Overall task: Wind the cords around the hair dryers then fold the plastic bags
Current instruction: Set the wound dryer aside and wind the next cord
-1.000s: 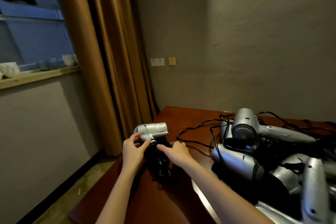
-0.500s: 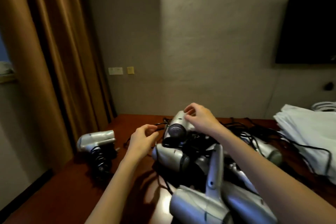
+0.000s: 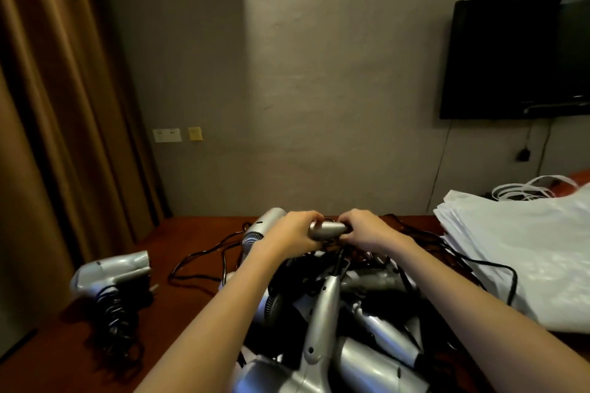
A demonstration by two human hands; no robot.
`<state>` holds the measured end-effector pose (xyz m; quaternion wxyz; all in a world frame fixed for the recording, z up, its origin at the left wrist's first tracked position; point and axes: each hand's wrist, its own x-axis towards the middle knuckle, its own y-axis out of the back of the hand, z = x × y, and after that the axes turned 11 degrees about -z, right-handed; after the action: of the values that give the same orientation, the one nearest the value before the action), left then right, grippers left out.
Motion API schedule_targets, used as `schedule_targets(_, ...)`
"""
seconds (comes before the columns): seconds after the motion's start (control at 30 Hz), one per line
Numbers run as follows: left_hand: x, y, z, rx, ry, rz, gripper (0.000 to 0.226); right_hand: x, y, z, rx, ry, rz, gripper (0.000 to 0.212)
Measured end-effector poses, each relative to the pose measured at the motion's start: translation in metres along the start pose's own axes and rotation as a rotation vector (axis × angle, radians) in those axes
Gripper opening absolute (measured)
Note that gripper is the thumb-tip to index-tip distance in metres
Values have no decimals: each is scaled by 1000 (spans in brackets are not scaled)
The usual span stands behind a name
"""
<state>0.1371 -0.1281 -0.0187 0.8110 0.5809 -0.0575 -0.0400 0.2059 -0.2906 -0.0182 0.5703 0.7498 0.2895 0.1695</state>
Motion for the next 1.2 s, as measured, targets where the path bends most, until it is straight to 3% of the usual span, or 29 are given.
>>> schedule_targets(0.03,4,0,1,42,-2,2,46,-4,7,0,1,70,72,1)
schedule_targets(0.1,10,4,4,101,23,34,37,-12,25,-1,34,173,173,10)
schedule_targets(0.17,12,13,3,52,32,77,30,-19,46,2,290,230,240,6)
schedule_targets(0.27,7,30,-2,-87,13,175,15,-31,67,20,629,234,206,8)
schedule_targets(0.37,-4,53,-8,-379,56,369,16,-39,65,43,537,175,148,6)
schedule_targets(0.43,-10,69,-11,-631,81,454,12,-42,58,55,504,129,196,15)
schedule_targets(0.57,-16,75,2,-614,50,274,19,-49,62,62,224,-94,199,49)
schedule_targets(0.67,-16,70,22,-643,-33,167,29,-55,73,43,374,-19,141,59)
schedule_targets(0.77,-14,69,50,-688,-115,90,36,-63,92,13,681,83,116,51)
schedule_targets(0.87,-15,68,79,-732,-176,-1,26,-66,105,-17,953,281,173,32)
schedule_targets(1.0,-16,68,89,-868,-128,78,25,-70,106,-32,1171,368,255,16)
schedule_targets(1.07,-19,70,84,-881,-52,184,22,-69,92,-23,1021,333,243,11)
schedule_targets(1.2,-30,84,66,-921,13,341,19,-63,39,2,518,247,-40,42)
